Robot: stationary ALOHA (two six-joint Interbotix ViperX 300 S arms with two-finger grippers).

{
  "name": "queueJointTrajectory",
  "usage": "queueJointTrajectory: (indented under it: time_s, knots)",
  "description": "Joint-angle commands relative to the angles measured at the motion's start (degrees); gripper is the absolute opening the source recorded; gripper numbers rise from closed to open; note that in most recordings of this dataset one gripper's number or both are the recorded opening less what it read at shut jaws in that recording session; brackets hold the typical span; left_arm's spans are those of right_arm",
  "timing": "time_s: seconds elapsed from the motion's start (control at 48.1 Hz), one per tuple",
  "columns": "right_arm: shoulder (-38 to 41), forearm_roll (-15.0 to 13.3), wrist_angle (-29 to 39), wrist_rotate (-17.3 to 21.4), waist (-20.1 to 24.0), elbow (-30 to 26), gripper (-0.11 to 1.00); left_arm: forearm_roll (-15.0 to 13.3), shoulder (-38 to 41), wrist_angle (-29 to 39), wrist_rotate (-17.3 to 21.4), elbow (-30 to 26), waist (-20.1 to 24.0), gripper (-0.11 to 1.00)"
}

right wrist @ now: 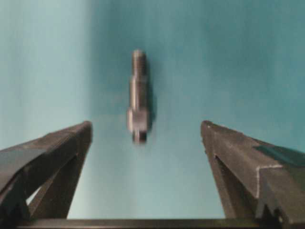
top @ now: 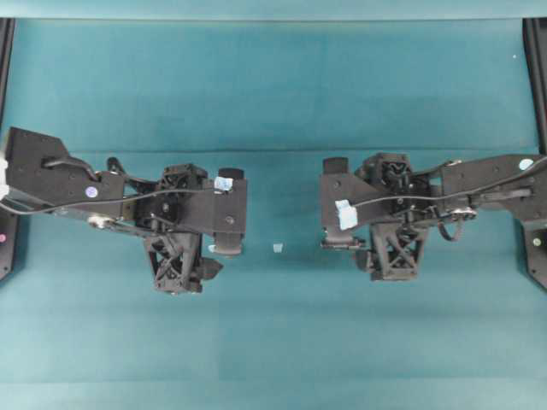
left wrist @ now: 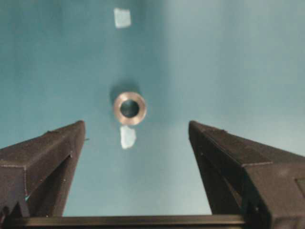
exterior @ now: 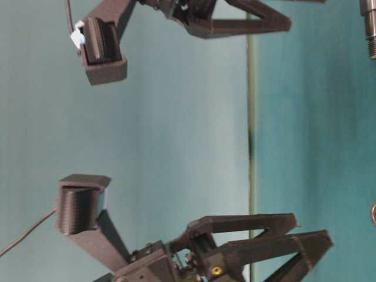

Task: Insert the washer onto the shaft with both hands.
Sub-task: 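Lower both open grippers toward the washer and the shaft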

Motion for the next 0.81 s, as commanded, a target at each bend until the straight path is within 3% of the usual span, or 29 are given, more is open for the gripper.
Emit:
queueJointTrajectory:
  time_s: [0.0, 0.789]
  knots:
    - [0.18, 0.09, -1.49, 0.88, -0.18, -0.18, 0.88, 0.18, 0.18, -0.62, 0.0, -0.09, 0.09, 0.92]
    - [4.57, 0.18, -5.98, 1.23, -0.35, 2.9, 0.87, 0.18, 8.26, -6.06, 0.0, -0.18, 0.7, 0.91]
